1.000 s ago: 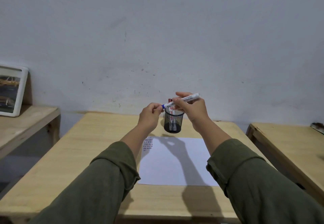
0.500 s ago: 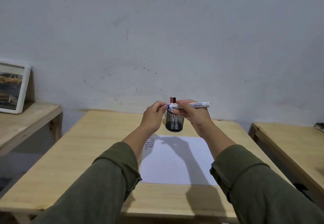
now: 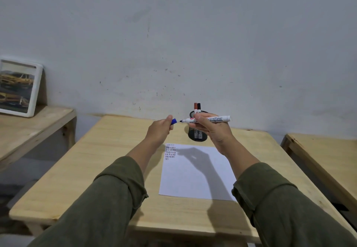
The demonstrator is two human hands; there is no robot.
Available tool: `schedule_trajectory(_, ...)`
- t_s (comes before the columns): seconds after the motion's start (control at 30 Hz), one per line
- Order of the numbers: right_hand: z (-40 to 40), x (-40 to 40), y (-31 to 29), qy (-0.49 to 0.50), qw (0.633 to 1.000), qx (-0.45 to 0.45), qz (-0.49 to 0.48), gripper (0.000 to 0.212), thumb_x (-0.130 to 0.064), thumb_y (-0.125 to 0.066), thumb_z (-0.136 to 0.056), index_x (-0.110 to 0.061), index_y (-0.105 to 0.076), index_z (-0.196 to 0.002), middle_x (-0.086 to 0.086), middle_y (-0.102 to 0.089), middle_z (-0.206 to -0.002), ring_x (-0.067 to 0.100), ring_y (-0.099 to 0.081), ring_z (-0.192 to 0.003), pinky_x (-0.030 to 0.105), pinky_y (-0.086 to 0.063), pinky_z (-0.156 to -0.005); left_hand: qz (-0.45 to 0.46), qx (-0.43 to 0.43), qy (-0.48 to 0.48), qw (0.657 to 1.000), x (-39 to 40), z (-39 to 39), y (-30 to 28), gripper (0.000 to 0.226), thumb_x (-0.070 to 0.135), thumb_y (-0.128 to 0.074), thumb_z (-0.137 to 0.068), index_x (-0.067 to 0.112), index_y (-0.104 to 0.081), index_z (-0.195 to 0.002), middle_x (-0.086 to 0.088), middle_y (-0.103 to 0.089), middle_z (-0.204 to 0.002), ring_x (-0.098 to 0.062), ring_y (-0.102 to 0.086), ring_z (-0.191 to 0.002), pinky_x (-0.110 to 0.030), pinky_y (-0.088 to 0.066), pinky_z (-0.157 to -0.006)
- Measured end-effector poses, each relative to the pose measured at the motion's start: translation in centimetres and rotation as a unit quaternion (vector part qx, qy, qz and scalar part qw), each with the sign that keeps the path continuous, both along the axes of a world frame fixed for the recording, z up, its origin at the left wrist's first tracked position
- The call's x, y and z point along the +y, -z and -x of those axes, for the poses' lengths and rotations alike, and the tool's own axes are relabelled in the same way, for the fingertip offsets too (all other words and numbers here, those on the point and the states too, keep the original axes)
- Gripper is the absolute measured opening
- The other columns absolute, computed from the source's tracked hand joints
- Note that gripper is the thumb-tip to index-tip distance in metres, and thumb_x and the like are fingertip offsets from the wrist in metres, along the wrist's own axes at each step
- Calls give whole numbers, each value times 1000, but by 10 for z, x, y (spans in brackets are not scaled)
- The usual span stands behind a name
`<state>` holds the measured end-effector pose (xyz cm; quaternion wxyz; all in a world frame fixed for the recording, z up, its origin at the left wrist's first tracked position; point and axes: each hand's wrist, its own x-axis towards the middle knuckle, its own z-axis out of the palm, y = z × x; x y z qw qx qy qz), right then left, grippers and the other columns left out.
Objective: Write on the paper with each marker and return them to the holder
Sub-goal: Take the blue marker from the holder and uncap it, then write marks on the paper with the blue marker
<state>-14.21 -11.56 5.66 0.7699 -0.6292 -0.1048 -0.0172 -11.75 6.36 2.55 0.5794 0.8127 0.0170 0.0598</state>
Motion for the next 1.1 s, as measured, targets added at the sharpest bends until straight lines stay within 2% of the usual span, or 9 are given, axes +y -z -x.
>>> schedule_trajectory(0.13, 2, 6, 18, 22, 999, 25, -3, 9, -10, -68, -83, -9, -70, -91, 14, -75, -91, 29, -71, -89, 32, -54, -89, -54, -28, -65, 996, 13, 5, 15, 36, 41, -45, -89, 15, -65, -73, 7, -54, -64, -13, -50, -67, -22, -37, -58)
schedule_trajectory(0.27, 8, 12, 50, 46, 997, 59, -15, 13, -2, -71, -77, -7, -70, -89, 11, -74, -78, 21, -71, -75, 25, -56, -79, -59, -31, -101, 993, 24, 16, 43, 12, 26, -64, -79, 14, -66, -77, 7, -51, -58, -7, -48, -56, -5, -36, -45)
schedule_trajectory(0.33, 10, 14, 64, 55, 996, 74, 3, 15, -1, -73, -75, -6, -71, -88, 12, -71, -78, 19, -68, -73, 27, -55, -80, -61, -14, -114, 992, 25, 21, 56, 6, 21, -65, -76, 16, -64, -76, 6, -55, -63, -8, -51, -58, -6, -37, -45)
schedule_trajectory(0.53, 9, 20, 92, 80, 992, 99, 13, 11, 1, -73, -74, -9, -72, -79, 6, -67, -72, 15, -63, -68, 24, -53, -72, -143, 24, -85, 986, 24, 20, 75, 10, 17, -65, -71, 13, -66, -81, 4, -61, -72, -12, -55, -74, -19, -39, -67)
schedule_trajectory(0.8, 0, 27, 103, 67, 991, 115, 28, 12, -3, -75, -73, -14, -75, -79, 0, -75, -73, 11, -68, -74, 18, -55, -71, -185, 46, -68, 979, 29, 10, 74, 11, 18, -63, -77, 9, -67, -81, -8, -69, -90, -15, -54, -81, -20, -38, -70)
schedule_trajectory(0.9, -3, 29, 106, 63, 990, 119, 35, 11, -4, -75, -74, -15, -76, -78, 0, -75, -74, 14, -68, -76, 22, -56, -76, -172, 34, -56, 983, 34, 11, 78, 16, 24, -67, -78, 9, -69, -83, -7, -67, -78, -16, -55, -80, -19, -39, -69)
schedule_trajectory(0.97, -4, 31, 108, 63, 990, 120, 39, 10, -6, -76, -73, -15, -76, -77, 1, -75, -74, 15, -67, -77, 24, -56, -79, -160, 12, -50, 986, 38, 16, 81, 15, 25, -68, -78, 10, -69, -81, -1, -60, -67, -14, -54, -74, -14, -36, -60)
schedule_trajectory(1.03, -5, 33, 109, 64, 990, 122, 42, 10, -6, -75, -74, -16, -76, -76, 0, -75, -73, 15, -67, -77, 23, -56, -77, -148, -6, -53, 988, 40, 20, 84, 14, 25, -69, -78, 12, -69, -82, 1, -58, -64, -13, -54, -70, -9, -34, -54)
schedule_trajectory(1.1, -5, 36, 110, 63, 990, 121, 43, 11, -6, -75, -74, -17, -77, -73, -2, -74, -70, 14, -66, -73, 21, -55, -72, -153, -13, -48, 987, 41, 20, 86, 16, 24, -68, -79, 11, -69, -87, 1, -59, -67, -13, -55, -72, -14, -34, -58)
